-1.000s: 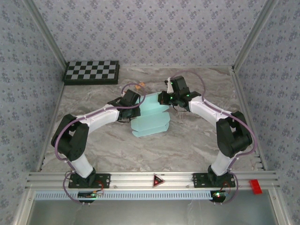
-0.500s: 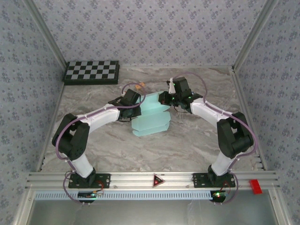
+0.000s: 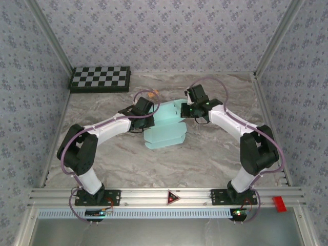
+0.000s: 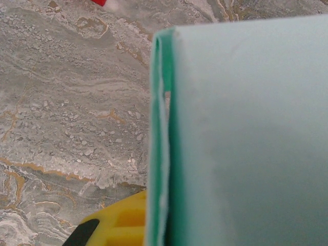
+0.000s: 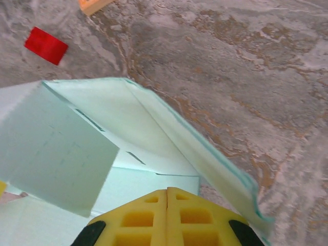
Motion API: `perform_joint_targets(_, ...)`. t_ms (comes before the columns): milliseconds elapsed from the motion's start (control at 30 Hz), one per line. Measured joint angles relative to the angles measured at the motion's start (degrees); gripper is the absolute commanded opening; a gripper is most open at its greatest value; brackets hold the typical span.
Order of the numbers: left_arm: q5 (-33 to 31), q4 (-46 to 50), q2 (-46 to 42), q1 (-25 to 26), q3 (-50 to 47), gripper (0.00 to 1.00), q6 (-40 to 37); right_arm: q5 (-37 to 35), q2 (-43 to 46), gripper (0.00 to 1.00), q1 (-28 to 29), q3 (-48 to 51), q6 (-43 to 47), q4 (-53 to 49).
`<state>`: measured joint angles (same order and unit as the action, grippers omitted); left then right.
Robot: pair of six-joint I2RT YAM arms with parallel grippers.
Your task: Fold the paper box
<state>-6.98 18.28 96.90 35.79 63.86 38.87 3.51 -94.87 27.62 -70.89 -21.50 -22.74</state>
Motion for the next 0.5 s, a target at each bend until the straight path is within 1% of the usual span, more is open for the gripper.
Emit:
perform_joint_targets(200, -0.37, 0.02, 0.00, 0.00, 0.00, 0.00, -0.02, -4.28, 0.00, 0.00, 1.22, -1.75, 1.49, -3.85)
perform_joint_targets(500, -0.39, 0.09, 0.00, 0.00, 0.00, 0.00, -0.02, -7.02, -1.44, 0.00, 1.51, -2.45, 2.75, -6.73)
